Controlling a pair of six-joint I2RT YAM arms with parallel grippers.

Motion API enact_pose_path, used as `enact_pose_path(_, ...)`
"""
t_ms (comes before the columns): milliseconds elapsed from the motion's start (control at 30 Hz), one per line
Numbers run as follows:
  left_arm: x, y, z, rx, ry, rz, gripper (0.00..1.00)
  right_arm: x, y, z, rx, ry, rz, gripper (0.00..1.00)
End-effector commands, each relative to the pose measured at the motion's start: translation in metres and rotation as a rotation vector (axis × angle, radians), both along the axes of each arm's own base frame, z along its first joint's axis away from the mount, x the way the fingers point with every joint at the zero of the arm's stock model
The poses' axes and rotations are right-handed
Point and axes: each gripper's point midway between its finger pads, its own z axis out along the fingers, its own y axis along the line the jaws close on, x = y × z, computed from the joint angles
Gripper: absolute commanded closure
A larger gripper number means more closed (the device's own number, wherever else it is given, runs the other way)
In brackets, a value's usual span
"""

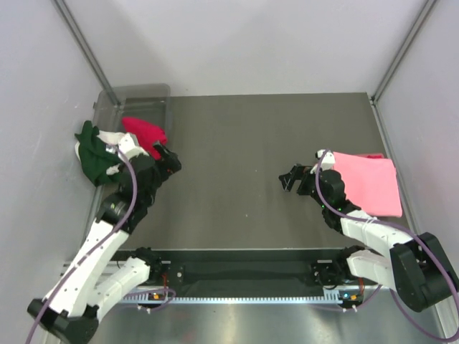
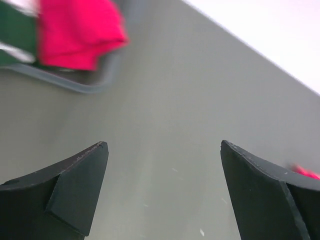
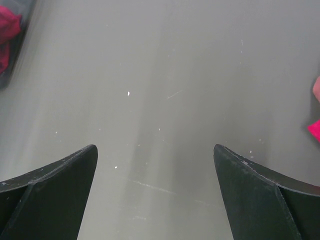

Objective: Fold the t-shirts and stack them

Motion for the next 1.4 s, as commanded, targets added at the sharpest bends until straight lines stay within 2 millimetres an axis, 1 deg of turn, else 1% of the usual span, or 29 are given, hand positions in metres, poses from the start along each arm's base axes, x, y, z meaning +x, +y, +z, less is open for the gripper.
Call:
enact_pose_path(0,0.002,0.045,-0.012,0.138,0.18,0.224,0.03,0.011,-0.002,0.024,0.023,-0.061,-0.023,0.0)
enact_pose_path(33,0.001,0.061,-0.028,0.158,0.284,0.296,0.05,0.01,-0.002,0.024,0.022,-0.061,-0.021,0.0)
enact_pose_path(67,0.006,0.068,-0.013,0.134,0.275,0.333,0.06,0.01,-0.002,0.024,0.023,-0.061,-0.022,0.0)
enact_pose_path(100,0.01,0.072,-0.013,0.126,0.288,0.351,0.07,0.01,-0.003,0.023,0.023,-0.057,-0.025,0.0)
enact_pose_path(233,0.032,0.114,-0.015,0.084,0.301,0.511,0.09,0.009,0.0,0.023,0.032,-0.057,-0.013,0.0)
enact_pose_path(300,0.05,0.12,-0.014,0.036,0.263,0.537,0.11,0.009,0.001,0.024,0.037,-0.063,-0.009,0.0)
enact_pose_path(333,0.063,0.119,-0.022,0.009,0.276,0.534,0.14,0.008,0.002,0.023,0.04,-0.06,-0.004,0.0)
enact_pose_path(400,0.087,0.116,-0.02,-0.034,0.239,0.534,0.15,0.009,0.002,0.021,0.04,-0.052,-0.004,0.0)
enact_pose_path(433,0.099,0.114,-0.032,-0.032,0.266,0.53,0.16,0.009,0.003,0.021,0.042,-0.049,0.004,0.0)
enact_pose_path(500,0.121,0.11,-0.027,-0.061,0.228,0.514,0.16,0.008,0.003,0.02,0.043,-0.046,0.003,0.0)
enact_pose_path(533,0.131,0.111,-0.039,-0.061,0.253,0.514,0.14,0.008,0.004,0.021,0.044,-0.047,0.009,0.0)
enact_pose_path(567,0.14,0.111,-0.033,-0.071,0.239,0.512,0.11,0.008,0.004,0.021,0.042,-0.047,0.01,0.0)
enact_pose_path(600,0.144,0.112,-0.035,-0.071,0.25,0.523,0.09,0.008,0.004,0.021,0.044,-0.048,0.011,0.0)
enact_pose_path(633,0.15,0.116,-0.046,-0.056,0.284,0.544,0.08,0.008,0.003,0.021,0.044,-0.047,0.008,0.0)
enact_pose_path(667,0.157,0.12,-0.037,-0.059,0.269,0.565,0.07,0.008,0.004,0.019,0.043,-0.044,0.011,0.0)
enact_pose_path(700,0.16,0.126,-0.038,-0.049,0.278,0.589,0.07,0.008,0.004,0.019,0.043,-0.042,0.012,0.0)
enact_pose_path(733,0.161,0.131,-0.052,-0.042,0.328,0.612,0.07,0.009,0.004,0.019,0.046,-0.043,0.013,0.0)
enact_pose_path(767,0.169,0.129,-0.045,-0.051,0.316,0.608,0.06,0.009,0.005,0.019,0.045,-0.041,0.013,0.0)
enact_pose_path(800,0.173,0.139,-0.049,-0.066,0.328,0.615,0.06,0.009,0.005,0.019,0.047,-0.041,0.013,0.0)
enact_pose_path(833,0.178,0.144,-0.06,-0.062,0.356,0.614,0.06,0.009,0.005,0.017,0.046,-0.034,0.012,0.0)
enact_pose_path(867,0.183,0.145,-0.058,-0.067,0.36,0.606,0.06,0.01,0.005,0.018,0.049,-0.038,0.013,0.0)
enact_pose_path(933,0.183,0.15,-0.069,-0.051,0.405,0.628,0.06,0.009,0.007,0.016,0.053,-0.031,0.022,0.0)
enact_pose_path(1000,0.169,0.159,-0.071,-0.019,0.449,0.691,0.04,0.01,0.008,0.017,0.056,-0.033,0.025,0.0)
enact_pose_path(1033,0.16,0.171,-0.066,-0.017,0.423,0.774,0.02,0.01,0.009,0.018,0.062,-0.032,0.03,0.0)
enact_pose_path(1067,0.153,0.175,-0.074,-0.02,0.437,0.797,0.02,0.01,0.009,0.018,0.062,-0.032,0.031,0.0)
enact_pose_path(1133,0.153,0.186,-0.071,-0.062,0.393,0.81,0.02,0.009,0.009,0.017,0.064,-0.03,0.031,0.0)
enact_pose_path(1167,0.155,0.181,-0.08,-0.089,0.41,0.77,0.03,0.009,0.009,0.017,0.065,-0.029,0.03,0.0)
enact_pose_path(1267,0.171,0.176,-0.078,-0.08,0.396,0.678,0.03,0.009,0.009,0.016,0.067,-0.025,0.031,0.01)
enact_pose_path(1367,0.161,0.185,-0.082,-0.061,0.44,0.735,0.02,0.009,0.008,0.014,0.065,-0.017,0.03,0.0)
